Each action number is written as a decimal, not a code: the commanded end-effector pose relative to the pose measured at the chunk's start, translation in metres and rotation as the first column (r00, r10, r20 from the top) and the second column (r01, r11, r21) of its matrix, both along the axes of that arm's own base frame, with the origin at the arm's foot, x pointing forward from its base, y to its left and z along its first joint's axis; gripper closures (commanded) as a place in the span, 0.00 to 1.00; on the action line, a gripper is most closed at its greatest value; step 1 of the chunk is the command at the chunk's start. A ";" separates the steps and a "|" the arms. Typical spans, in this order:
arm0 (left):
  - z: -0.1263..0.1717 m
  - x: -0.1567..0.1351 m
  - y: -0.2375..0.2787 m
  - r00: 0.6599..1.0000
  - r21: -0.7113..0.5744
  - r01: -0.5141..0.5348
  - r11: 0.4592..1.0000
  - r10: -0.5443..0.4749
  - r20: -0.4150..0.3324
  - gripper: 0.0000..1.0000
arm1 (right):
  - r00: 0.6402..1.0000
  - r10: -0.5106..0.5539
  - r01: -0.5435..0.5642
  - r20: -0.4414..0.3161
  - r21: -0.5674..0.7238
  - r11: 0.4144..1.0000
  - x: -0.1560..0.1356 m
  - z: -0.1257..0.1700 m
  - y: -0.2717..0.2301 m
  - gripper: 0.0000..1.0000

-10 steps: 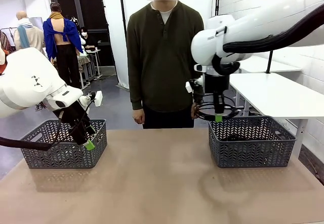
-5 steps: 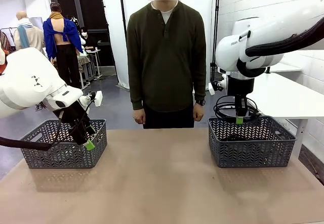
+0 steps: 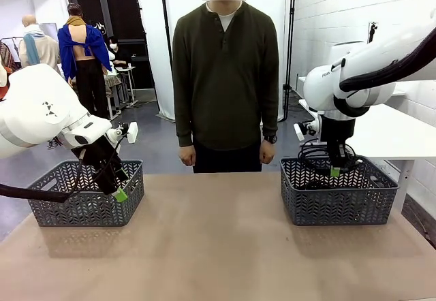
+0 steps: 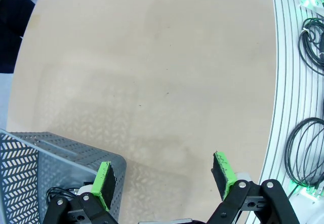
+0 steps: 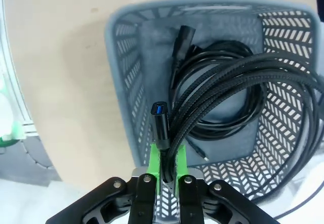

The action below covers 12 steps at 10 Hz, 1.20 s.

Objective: Organize the cables according to human instructions.
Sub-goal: Pick up a bundle of cables and place it in the basket indicated by the human.

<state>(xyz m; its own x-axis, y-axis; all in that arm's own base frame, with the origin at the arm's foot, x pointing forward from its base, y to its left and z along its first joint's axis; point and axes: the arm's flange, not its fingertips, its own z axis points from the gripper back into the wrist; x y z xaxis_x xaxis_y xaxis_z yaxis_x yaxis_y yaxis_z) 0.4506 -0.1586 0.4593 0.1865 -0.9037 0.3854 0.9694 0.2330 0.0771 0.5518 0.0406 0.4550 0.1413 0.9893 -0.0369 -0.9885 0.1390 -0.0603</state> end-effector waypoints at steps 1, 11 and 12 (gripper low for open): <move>0.000 0.000 0.000 1.000 0.001 -0.002 1.000 0.002 0.001 0.00 | 0.997 0.070 -0.070 0.016 0.018 0.997 0.011 -0.015 -0.010 1.00; 0.000 0.000 0.000 1.000 0.001 -0.002 1.000 0.002 0.001 0.00 | 0.999 0.052 -0.052 0.001 0.040 0.998 0.035 -0.026 -0.015 0.23; 0.000 0.000 0.000 1.000 0.001 -0.002 1.000 0.002 0.001 0.00 | 0.999 0.045 -0.045 0.009 0.042 0.998 0.036 -0.022 -0.015 0.04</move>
<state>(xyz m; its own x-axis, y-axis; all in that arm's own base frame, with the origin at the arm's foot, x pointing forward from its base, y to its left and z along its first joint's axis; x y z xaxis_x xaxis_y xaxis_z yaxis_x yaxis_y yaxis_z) 0.4506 -0.1586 0.4592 0.1866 -0.9037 0.3853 0.9694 0.2329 0.0769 0.5832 0.0270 0.4300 0.0959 0.9948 -0.0330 -0.9936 0.0937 -0.0633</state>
